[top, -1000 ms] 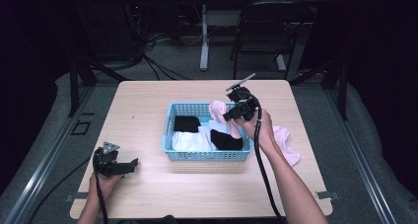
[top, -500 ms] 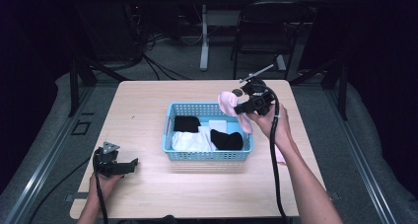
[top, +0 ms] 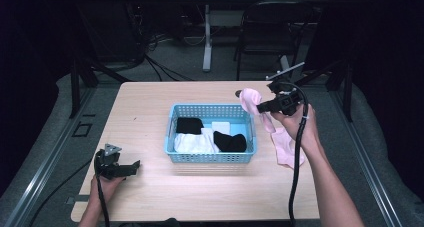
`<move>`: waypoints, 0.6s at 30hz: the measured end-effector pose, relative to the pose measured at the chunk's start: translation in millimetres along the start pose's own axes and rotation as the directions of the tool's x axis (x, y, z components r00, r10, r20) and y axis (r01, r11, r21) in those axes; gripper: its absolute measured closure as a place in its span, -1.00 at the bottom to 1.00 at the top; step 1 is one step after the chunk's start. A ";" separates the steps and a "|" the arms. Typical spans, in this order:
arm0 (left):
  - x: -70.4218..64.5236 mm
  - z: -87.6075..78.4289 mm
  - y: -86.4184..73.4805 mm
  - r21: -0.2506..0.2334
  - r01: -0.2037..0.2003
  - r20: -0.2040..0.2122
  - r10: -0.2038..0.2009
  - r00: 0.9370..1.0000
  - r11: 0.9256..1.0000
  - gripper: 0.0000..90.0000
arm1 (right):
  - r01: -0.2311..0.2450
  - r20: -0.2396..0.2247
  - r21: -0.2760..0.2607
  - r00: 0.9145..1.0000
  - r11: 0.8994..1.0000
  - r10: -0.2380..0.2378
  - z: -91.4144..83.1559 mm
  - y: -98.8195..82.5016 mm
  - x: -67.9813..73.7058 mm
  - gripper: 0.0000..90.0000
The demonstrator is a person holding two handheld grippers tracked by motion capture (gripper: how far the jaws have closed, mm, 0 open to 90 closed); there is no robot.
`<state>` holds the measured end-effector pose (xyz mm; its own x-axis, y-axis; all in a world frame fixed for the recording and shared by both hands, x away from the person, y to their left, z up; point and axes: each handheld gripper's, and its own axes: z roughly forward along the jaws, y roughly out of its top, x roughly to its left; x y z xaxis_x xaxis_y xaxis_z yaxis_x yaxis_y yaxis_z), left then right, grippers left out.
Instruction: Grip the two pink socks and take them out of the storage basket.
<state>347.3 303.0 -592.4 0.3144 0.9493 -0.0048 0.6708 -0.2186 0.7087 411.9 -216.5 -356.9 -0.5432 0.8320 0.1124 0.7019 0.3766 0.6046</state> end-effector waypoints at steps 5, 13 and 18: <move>0.0 0.0 0.0 0.000 0.000 0.000 0.000 1.000 1.000 -0.99 | -0.029 0.028 0.022 0.999 0.999 0.029 -6.9 -12.0 -16.5 0.87; -0.1 0.1 0.0 -0.002 0.002 0.000 -0.002 1.000 1.000 -0.99 | -0.084 0.092 0.072 0.993 0.994 0.078 -2.1 -34.5 -43.6 0.87; -0.2 0.1 0.0 -0.002 0.002 0.000 -0.002 1.000 1.000 -0.99 | -0.133 0.104 0.130 0.987 0.983 0.120 13.3 -52.9 -61.1 0.87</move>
<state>347.3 302.8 -592.5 0.3131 0.9497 -0.0062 0.6703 -0.2164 0.7098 414.1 -281.8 -406.2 -0.4044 0.9090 0.1012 0.8216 0.3124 0.4769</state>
